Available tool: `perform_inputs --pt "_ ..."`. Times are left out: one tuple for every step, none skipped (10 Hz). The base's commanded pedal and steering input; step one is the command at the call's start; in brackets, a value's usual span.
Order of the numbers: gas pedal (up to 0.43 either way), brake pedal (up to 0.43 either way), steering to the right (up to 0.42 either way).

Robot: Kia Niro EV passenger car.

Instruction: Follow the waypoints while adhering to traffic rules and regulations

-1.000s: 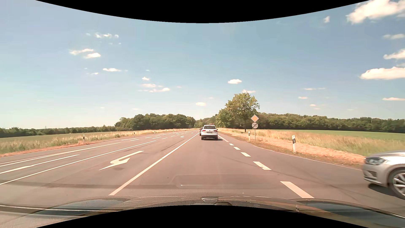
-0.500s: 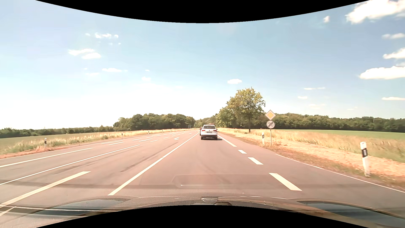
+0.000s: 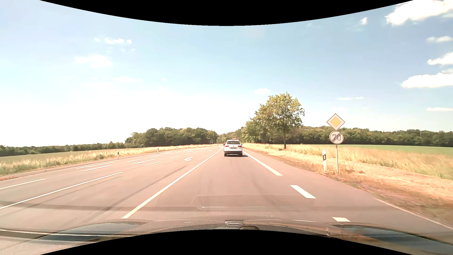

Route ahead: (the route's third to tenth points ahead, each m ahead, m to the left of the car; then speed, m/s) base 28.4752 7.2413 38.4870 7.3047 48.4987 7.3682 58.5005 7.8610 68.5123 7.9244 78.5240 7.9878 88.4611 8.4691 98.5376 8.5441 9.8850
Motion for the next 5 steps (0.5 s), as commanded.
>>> perform_inputs --pt "0.000 0.000 -0.001" --pt "0.028 0.000 -0.001" --pt "0.028 0.000 -0.001" --pt "0.039 0.000 -0.001" --pt "0.150 0.000 -0.001"
